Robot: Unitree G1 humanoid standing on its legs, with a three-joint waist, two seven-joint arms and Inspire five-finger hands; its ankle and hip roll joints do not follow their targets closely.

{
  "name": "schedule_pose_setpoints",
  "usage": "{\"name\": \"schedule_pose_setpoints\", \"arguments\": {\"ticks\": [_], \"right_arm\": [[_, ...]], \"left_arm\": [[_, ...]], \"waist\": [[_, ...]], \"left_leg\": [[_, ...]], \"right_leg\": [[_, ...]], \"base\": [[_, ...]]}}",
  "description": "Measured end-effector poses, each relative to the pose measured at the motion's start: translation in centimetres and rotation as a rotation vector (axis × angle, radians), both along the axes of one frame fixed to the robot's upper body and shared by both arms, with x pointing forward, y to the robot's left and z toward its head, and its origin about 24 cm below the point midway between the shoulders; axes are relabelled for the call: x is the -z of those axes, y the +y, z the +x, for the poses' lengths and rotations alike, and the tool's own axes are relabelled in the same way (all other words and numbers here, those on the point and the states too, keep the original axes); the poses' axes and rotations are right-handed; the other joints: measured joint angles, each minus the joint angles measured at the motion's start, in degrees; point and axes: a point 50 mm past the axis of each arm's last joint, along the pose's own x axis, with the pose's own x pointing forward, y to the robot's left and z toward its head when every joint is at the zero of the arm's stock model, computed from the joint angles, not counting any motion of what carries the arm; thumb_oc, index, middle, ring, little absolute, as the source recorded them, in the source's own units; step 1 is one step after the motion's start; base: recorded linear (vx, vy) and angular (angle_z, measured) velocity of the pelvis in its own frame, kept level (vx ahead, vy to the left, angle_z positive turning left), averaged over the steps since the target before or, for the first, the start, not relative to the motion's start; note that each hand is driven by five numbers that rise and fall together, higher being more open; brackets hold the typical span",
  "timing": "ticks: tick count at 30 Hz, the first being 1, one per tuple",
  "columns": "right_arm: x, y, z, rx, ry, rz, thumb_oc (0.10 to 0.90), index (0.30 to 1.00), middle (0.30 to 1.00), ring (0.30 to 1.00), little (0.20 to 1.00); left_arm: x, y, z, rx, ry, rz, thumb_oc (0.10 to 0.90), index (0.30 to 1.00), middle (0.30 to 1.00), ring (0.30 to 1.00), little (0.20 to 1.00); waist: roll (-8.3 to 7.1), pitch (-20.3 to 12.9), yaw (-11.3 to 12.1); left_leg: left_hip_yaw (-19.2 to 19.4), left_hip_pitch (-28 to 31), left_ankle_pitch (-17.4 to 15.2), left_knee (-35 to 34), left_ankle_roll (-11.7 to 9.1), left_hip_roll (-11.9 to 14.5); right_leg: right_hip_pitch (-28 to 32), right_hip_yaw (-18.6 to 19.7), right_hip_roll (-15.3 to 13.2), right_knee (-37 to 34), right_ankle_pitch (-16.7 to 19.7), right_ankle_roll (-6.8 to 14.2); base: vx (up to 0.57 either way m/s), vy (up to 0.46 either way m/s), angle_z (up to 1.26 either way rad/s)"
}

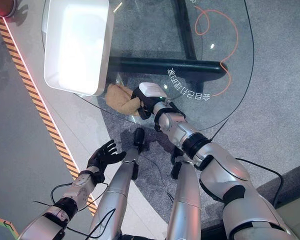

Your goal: Wipe the table with a cloth and put it in the basket.

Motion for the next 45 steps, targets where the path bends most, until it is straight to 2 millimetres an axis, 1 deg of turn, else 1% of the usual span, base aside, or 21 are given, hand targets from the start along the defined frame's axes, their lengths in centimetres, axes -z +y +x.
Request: {"name": "schedule_pose_setpoints", "arguments": {"ticks": [7, 11, 12, 15, 18, 19, 20, 21, 22, 25, 27, 30, 34, 38, 39, 43, 45], "right_arm": [[0.7, -0.4, -0.1, 0.053, -0.072, 0.054, 0.100, 0.300, 0.300, 0.300, 0.200], [0.9, -0.9, 0.2, 0.151, -0.138, 0.166, 0.100, 0.300, 0.300, 0.300, 0.200], [0.8, -1.3, 0.4, 0.180, -0.154, 0.197, 0.100, 0.300, 0.300, 0.300, 0.200], [-0.5, -3.8, 1.0, 0.334, -0.219, 0.375, 0.100, 0.300, 0.300, 0.300, 0.200], [-2.9, -6.4, 1.5, 0.471, -0.317, 0.487, 0.100, 0.300, 0.300, 0.300, 0.200], [-3.9, -7.7, 1.5, 0.522, -0.363, 0.508, 0.100, 0.300, 0.300, 0.300, 0.200], [-5.3, -9.6, 1.5, 0.593, -0.425, 0.524, 0.100, 0.300, 0.300, 0.300, 0.200], [-5.8, -10.3, 1.5, 0.616, -0.446, 0.533, 0.100, 0.300, 0.300, 0.300, 0.200], [-6.9, -12.0, 1.3, 0.677, -0.490, 0.558, 0.100, 0.300, 0.300, 0.300, 0.200], [-7.7, -14.8, 0.8, 0.783, -0.552, 0.582, 0.100, 0.300, 0.300, 0.300, 0.200], [-7.8, -15.8, 0.5, 0.829, -0.574, 0.589, 0.100, 0.300, 0.300, 0.300, 0.200], [-7.5, -16.3, 0.4, 0.852, -0.573, 0.604, 0.100, 0.300, 0.300, 0.300, 0.200], [-7.2, -16.7, 0.4, 0.877, -0.568, 0.612, 0.100, 0.300, 0.300, 0.300, 0.200], [-7.4, -17.1, 0.2, 0.905, -0.580, 0.638, 0.100, 0.300, 0.300, 0.300, 0.200], [-7.3, -17.2, 0.2, 0.912, -0.577, 0.636, 0.100, 0.300, 0.300, 0.300, 0.200], [-7.0, -17.5, 0.2, 0.924, -0.572, 0.633, 0.100, 0.300, 0.300, 0.300, 0.200], [-7.2, -17.4, 0.2, 0.919, -0.577, 0.637, 0.100, 0.300, 0.300, 0.300, 0.200]], "left_arm": [[0.1, 0.1, 0.0, -0.005, 0.004, 0.003, 0.800, 0.900, 0.900, 0.900, 0.900], [0.2, 0.3, -0.1, -0.007, 0.012, 0.006, 0.800, 0.900, 0.900, 0.900, 0.900], [0.3, 0.3, -0.1, -0.006, 0.014, 0.006, 0.800, 0.900, 0.900, 0.900, 0.900], [0.4, 0.4, -0.3, -0.001, 0.013, 0.004, 0.800, 0.900, 0.900, 0.900, 0.900], [0.4, 0.4, -0.3, -0.002, 0.013, 0.005, 0.800, 0.900, 0.900, 0.900, 0.900], [0.4, 0.4, -0.3, -0.001, 0.012, 0.004, 0.800, 0.900, 0.900, 0.900, 0.900], [0.3, 0.5, -0.3, -0.004, 0.011, 0.001, 0.800, 0.900, 0.900, 0.900, 0.900], [0.3, 0.5, -0.3, -0.008, 0.010, -0.005, 0.800, 0.900, 0.900, 0.900, 0.900], [0.3, 0.6, -0.2, -0.018, 0.009, -0.018, 0.800, 0.900, 0.900, 0.900, 0.900], [0.2, 0.9, -0.2, -0.031, 0.007, -0.026, 0.800, 0.900, 0.900, 0.900, 0.900], [0.3, 1.2, -0.3, -0.042, 0.011, -0.036, 0.800, 0.900, 0.900, 0.900, 0.900], [0.0, 1.6, -0.2, -0.042, -0.004, -0.032, 0.800, 0.900, 0.900, 0.900, 0.900], [-0.4, 1.9, 0.0, -0.033, -0.027, -0.034, 0.800, 0.900, 0.900, 0.900, 0.900], [-0.3, 2.0, -0.1, -0.035, -0.022, -0.029, 0.800, 0.900, 0.900, 0.900, 0.900], [-0.3, 2.0, -0.1, -0.035, -0.020, -0.030, 0.800, 0.900, 0.900, 0.900, 0.900], [-0.1, 2.2, -0.2, -0.037, -0.014, -0.026, 0.800, 0.900, 0.900, 0.900, 0.900], [-0.1, 2.3, -0.2, -0.038, -0.015, -0.024, 0.800, 0.900, 0.900, 0.900, 0.900]], "waist": [[0.00, 0.0, 0.0], [0.00, 0.0, 0.2], [0.00, 0.0, 0.5], [0.00, 0.0, 1.4], [0.00, 0.0, 1.6], [0.00, 0.0, 1.6], [0.00, 0.0, 1.5], [0.00, 0.0, 1.5], [-0.01, 0.0, 1.3], [-0.03, 0.0, 1.0], [-0.06, 0.0, 0.8], [-0.07, 0.0, 0.1], [-0.07, 0.0, -0.3], [-0.09, 0.1, -0.3], [-0.09, 0.1, -0.3], [-0.11, 0.1, -0.5], [-0.11, 0.1, -0.5]], "left_leg": [[-0.1, 0.0, 0.0, 0.1, 0.0, -0.3], [-0.1, 0.0, 0.1, 0.4, 0.0, -0.4], [-0.2, 0.0, 0.1, 0.4, 0.0, -0.4], [-0.3, -0.3, -0.1, 0.8, 0.2, -0.4], [-0.5, -1.2, -0.2, 1.3, 0.0, -0.5], [-0.5, -1.6, -0.1, 1.2, 0.1, -0.7], [-0.4, -2.2, 0.0, 1.3, 0.3, -0.9], [-0.4, -2.4, 0.0, 1.3, 0.4, -0.9], [-0.4, -2.9, 0.2, 1.3, 0.6, -1.1], [-0.1, -3.3, 0.0, 1.5, 1.0, -1.2], [0.6, -3.3, -0.3, 1.9, 1.6, -1.3], [1.3, -3.2, -0.7, 3.0, 2.1, -1.3], [1.4, -3.1, -0.8, 3.3, 2.3, -1.5], [1.4, -3.5, -0.8, 3.5, 2.5, -1.6], [1.3, -3.4, -1.1, 3.1, 2.5, -1.6], [1.4, -3.6, -1.0, 3.0, 2.7, -1.6], [1.4, -3.9, -0.8, 2.8, 2.8, -1.7]], "right_leg": [[0.0, 0.1, -0.4, 0.3, 0.0, 0.0], [0.0, 0.3, -0.5, 0.5, 0.0, 0.0], [0.0, 0.3, -0.5, 0.5, 0.1, 0.0], [0.1, 0.1, -0.6, 0.5, 0.0, 0.2], [-0.4, 0.0, -0.7, 0.1, 0.1, 0.3], [-0.7, 0.0, -0.8, 0.1, 0.3, 0.6], [-1.2, 0.0, -1.0, 0.0, 0.5, 0.9], [-1.4, 0.0, -1.0, 0.0, 0.6, 1.0], [-1.8, 0.1, -1.1, -0.1, 0.9, 1.0], [-1.9, 0.2, -1.0, -0.7, 1.0, 1.4], [-1.8, 1.1, -0.9, -0.9, 1.3, 1.7], [-1.5, 1.4, -0.9, -0.8, 1.6, 1.8], [-1.2, 1.4, -1.0, -0.9, 1.8, 2.0], [-1.4, 1.4, -1.1, -1.3, 2.3, 2.2], [-1.3, 1.7, -1.1, -1.8, 1.7, 2.4], [-1.4, 1.5, -1.1, -2.0, 2.2, 2.8], [-1.6, 1.4, -1.0, -2.4, 2.7, 2.5]], "base": [[0.00, 0.009, 0.01], [0.00, 0.000, 0.00], [0.00, 0.000, 0.00], [0.00, -0.003, 0.01], [0.00, 0.004, 0.02], [-0.01, 0.015, 0.04], [-0.01, 0.020, 0.03], [-0.01, 0.031, 0.03], [0.00, 0.000, 0.00], [0.04, 0.007, -0.02], [0.03, 0.003, -0.11], [-0.02, 0.003, -0.09], [-0.02, -0.001, 0.00], [0.02, -0.014, -0.01], [0.00, 0.000, 0.00], [-0.04, -0.003, -0.01], [0.00, 0.000, 0.00]]}}
